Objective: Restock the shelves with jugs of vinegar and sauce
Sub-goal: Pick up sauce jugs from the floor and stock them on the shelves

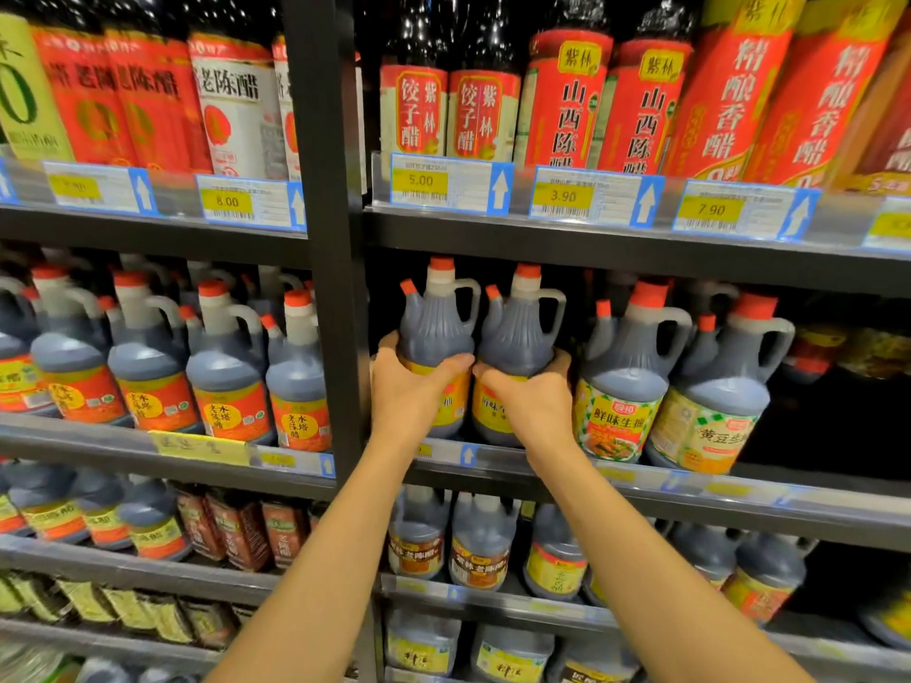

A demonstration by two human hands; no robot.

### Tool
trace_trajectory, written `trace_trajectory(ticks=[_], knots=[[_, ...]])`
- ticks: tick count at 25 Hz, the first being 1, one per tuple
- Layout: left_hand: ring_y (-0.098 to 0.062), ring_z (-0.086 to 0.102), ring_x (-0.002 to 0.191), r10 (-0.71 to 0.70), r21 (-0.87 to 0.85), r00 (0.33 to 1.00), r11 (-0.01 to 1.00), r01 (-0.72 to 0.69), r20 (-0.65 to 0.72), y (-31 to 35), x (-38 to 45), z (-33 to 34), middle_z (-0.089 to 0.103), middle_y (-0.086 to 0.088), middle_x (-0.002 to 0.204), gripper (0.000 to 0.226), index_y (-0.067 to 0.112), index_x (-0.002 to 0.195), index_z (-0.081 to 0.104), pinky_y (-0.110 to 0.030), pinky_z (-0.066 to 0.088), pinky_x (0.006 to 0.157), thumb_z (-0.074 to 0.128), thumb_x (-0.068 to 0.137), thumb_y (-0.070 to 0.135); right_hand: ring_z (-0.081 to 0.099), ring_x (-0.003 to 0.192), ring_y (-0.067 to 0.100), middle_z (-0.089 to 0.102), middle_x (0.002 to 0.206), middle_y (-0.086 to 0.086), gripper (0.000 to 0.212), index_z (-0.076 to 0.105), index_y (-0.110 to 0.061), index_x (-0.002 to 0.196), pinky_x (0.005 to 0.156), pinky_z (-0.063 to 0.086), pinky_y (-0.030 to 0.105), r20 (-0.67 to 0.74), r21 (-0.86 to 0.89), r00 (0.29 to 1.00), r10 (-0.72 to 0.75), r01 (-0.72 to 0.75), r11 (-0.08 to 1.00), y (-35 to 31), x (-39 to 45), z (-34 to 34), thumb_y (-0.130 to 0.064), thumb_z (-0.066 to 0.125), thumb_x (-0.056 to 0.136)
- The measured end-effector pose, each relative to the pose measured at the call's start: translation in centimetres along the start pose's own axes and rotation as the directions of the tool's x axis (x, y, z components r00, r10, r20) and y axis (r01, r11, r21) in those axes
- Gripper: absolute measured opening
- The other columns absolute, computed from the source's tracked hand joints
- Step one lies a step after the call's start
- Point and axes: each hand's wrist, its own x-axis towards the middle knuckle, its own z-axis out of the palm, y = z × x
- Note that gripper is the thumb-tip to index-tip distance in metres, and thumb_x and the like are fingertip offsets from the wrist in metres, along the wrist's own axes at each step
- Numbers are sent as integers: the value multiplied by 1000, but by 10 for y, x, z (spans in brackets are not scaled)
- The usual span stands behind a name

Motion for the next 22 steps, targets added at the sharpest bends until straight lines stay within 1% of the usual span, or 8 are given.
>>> trace_trajectory(ticks=[2, 3, 4, 5, 6, 10, 17, 22], knots=[[16, 60, 79, 12, -13, 1000, 1000, -12, 9, 1, 9, 1, 61, 22, 98, 71, 22, 130, 56, 1, 44, 60, 93, 71, 34, 65, 110, 20, 65, 117, -1, 87, 44, -13, 137, 87, 51, 33, -6, 12, 1000, 9, -9, 1000, 4, 13, 7, -31, 94, 68], [7, 64, 89, -4, -23, 1000, 1000, 4, 14, 3, 12, 3, 67, 12, 106, 73, 19, 134, 56, -6, 50, 71, 92, 72, 35, 66, 112, 21, 66, 118, 0, 81, 47, -12, 134, 91, 52, 35, 1, 19, 1000, 8, -8, 1000, 6, 21, 10, -28, 94, 70], [-7, 66, 102, -21, -37, 1000, 999, 22, 23, 4, 16, 5, 69, 4, 117, 75, 18, 137, 55, -21, 56, 84, 91, 73, 36, 66, 114, 23, 67, 121, 3, 77, 49, -10, 132, 95, 54, 38, 10, 18, 1000, 13, -13, 1000, 8, 29, 13, -25, 93, 71], [-18, 65, 111, -26, -56, 999, 998, 28, 31, 3, 20, 9, 68, -1, 124, 77, 18, 139, 53, -34, 57, 93, 91, 74, 35, 67, 116, 25, 68, 124, 7, 76, 51, -7, 132, 99, 54, 42, 17, 4, 1000, 22, -22, 1000, 9, 37, 16, -25, 93, 71], [-23, 64, 115, -22, -83, 999, 996, 26, 43, 0, 24, 14, 67, -3, 126, 75, 17, 139, 53, -40, 55, 96, 90, 75, 32, 66, 118, 26, 69, 127, 10, 77, 51, -7, 133, 101, 54, 43, 20, -19, 999, 31, -31, 999, 10, 43, 19, -26, 93, 71], [-25, 61, 122, -14, -130, 994, 991, 28, 105, -8, 39, 28, 61, -3, 133, 77, 19, 145, 46, -43, 53, 100, 87, 80, 27, 64, 121, 26, 67, 132, 10, 80, 51, -9, 137, 97, 50, 34, -17, -42, 999, 40, -41, 998, 13, 60, 25, -29, 92, 71], [-30, 61, 125, -52, -112, 990, 991, 67, 131, -8, 65, 47, 63, -8, 138, 80, 19, 147, 45, -51, 50, 106, 87, 80, 28, 61, 127, 28, 62, 139, 10, 87, 46, -11, 144, 108, 50, 47, 13, 13, 999, 41, -41, 999, 18, 75, 25, -27, 92, 72], [-31, 59, 127, -30, -132, 985, 990, 53, 168, -10, 73, 53, 59, -10, 142, 83, 16, 151, 40, -51, 51, 106, 85, 83, 30, 60, 127, 27, 60, 140, 8, 88, 41, -11, 144, 108, 50, 47, 15, 25, 999, 46, -46, 999, 17, 84, 28, -27, 91, 73]])
